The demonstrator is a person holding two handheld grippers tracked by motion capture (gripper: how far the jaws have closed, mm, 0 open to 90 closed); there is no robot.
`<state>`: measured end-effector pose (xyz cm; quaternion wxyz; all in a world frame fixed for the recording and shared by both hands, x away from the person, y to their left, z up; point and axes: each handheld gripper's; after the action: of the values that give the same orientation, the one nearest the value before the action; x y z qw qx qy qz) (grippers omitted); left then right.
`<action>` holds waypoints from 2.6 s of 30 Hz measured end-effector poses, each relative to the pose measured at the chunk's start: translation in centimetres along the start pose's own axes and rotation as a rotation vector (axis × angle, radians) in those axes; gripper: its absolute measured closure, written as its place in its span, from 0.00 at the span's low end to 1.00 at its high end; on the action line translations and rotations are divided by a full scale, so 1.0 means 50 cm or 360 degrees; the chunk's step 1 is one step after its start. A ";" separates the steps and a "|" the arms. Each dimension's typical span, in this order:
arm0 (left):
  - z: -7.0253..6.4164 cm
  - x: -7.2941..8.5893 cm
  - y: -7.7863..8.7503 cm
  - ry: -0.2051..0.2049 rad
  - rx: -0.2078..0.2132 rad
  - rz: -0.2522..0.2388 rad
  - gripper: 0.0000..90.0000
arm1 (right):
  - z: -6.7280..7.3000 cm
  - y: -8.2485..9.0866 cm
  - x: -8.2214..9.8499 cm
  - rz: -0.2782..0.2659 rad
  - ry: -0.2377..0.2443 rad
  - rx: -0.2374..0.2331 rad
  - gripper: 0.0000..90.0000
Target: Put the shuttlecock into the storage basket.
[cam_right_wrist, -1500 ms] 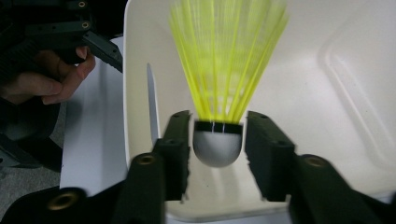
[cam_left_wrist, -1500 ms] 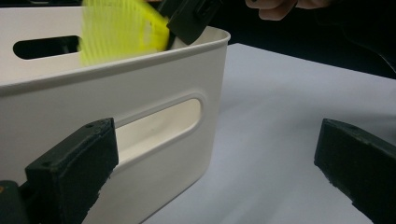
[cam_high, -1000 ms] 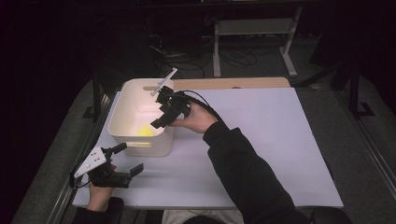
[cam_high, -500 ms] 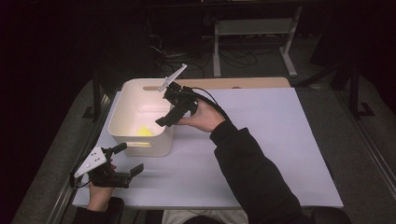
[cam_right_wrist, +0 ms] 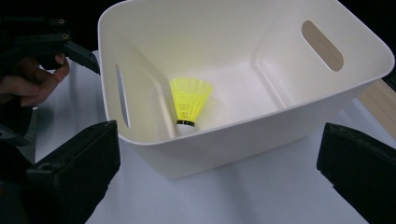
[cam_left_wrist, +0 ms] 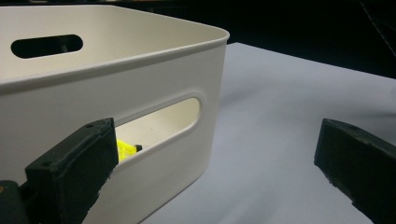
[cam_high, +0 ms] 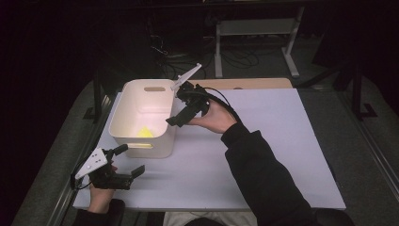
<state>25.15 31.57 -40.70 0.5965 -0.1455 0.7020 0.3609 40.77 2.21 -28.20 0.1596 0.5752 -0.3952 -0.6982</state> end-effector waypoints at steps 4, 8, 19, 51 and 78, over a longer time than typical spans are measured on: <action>0.000 0.000 0.000 0.0000 0.0000 0.0001 0.00 | -0.004 0.009 0.011 -0.0002 -0.0008 0.0009 0.00; 0.000 0.000 0.000 -0.0001 -0.0001 0.0003 0.00 | -0.008 0.016 0.021 -0.0005 -0.0021 0.0008 0.00; 0.000 0.001 0.000 -0.0002 -0.0002 0.0004 0.00 | -0.018 0.032 0.046 -0.0015 -0.0044 0.0021 0.00; -0.001 0.001 0.000 -0.0002 -0.0003 0.0007 0.00 | -0.043 0.072 0.141 -0.0070 -0.0148 0.0009 0.00; 0.000 0.001 -0.001 -0.0003 -0.0001 0.0014 0.00 | -0.045 0.087 0.216 -0.0076 -0.0206 0.0024 0.00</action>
<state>25.16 31.53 -40.75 0.5954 -0.1423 0.7020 0.3640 38.75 -8.71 -32.36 0.1127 0.5394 -0.3961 -0.7345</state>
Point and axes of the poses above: each handheld gripper's, and its own axes: y roughly backward along the jaws, x roughly out of its underside, z roughly to its left, and after that the axes turned 5 degrees about z, right-handed
